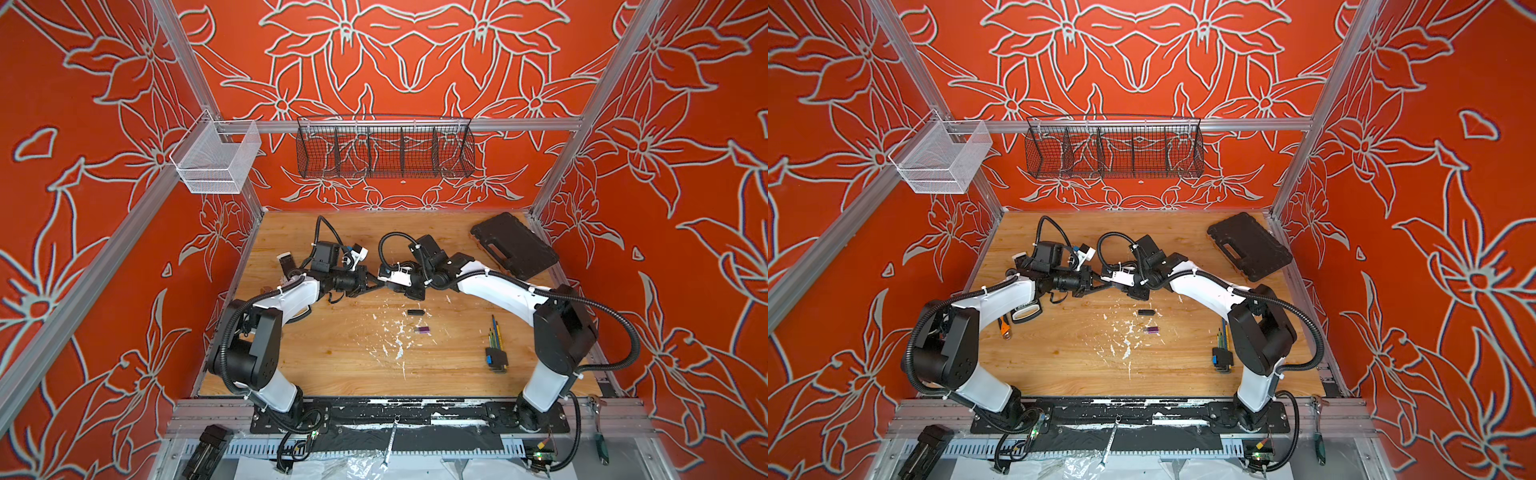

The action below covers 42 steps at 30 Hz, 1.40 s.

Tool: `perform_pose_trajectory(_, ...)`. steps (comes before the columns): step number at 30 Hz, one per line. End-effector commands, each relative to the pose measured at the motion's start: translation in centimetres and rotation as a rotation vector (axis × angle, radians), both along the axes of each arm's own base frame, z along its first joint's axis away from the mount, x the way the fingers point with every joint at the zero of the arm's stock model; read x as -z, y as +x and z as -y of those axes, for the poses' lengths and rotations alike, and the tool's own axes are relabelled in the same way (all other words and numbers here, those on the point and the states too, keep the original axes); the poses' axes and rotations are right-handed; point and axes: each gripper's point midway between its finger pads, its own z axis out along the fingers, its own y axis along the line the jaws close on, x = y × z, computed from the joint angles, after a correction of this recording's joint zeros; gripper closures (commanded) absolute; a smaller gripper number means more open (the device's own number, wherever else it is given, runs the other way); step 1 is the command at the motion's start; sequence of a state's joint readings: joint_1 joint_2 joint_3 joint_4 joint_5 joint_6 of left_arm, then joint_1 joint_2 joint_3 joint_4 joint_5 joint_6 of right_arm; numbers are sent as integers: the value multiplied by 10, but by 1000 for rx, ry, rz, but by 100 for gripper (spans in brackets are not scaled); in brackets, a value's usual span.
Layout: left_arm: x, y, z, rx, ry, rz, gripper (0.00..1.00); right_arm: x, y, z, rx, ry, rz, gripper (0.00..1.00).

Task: Close the usb drive cover
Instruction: Close the cover of the USB drive.

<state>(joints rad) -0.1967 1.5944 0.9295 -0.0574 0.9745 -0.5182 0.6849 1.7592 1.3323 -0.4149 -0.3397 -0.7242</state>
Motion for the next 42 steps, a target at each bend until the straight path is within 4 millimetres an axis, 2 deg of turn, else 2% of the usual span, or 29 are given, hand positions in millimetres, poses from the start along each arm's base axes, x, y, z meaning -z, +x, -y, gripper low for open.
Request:
perform_pose_trajectory(1, -6, 4, 6, 22, -30, 3, 100, -16, -5, -5, -17, 45, 27, 84)
perform_pose_trajectory(7, -5, 3, 10, 41, -40, -7, 100, -21, -4, -7, -23, 56, 73, 85)
perform_pose_trajectory(14, -2, 1, 14, 68, -25, -16, 100, -34, -12, -15, -70, 96, 105, 85)
perform_pose_trajectory(23, -6, 9, 14, 25, -12, 18, 100, -29, -22, -28, -91, 87, 114, 86)
perform_pose_trajectory(32, 0, 3, 20, 56, -21, 3, 100, -38, -20, -36, -100, 125, 168, 87)
perform_pose_trajectory(42, 6, -2, 20, 87, 2, 10, 100, -44, -28, -42, -128, 137, 196, 87)
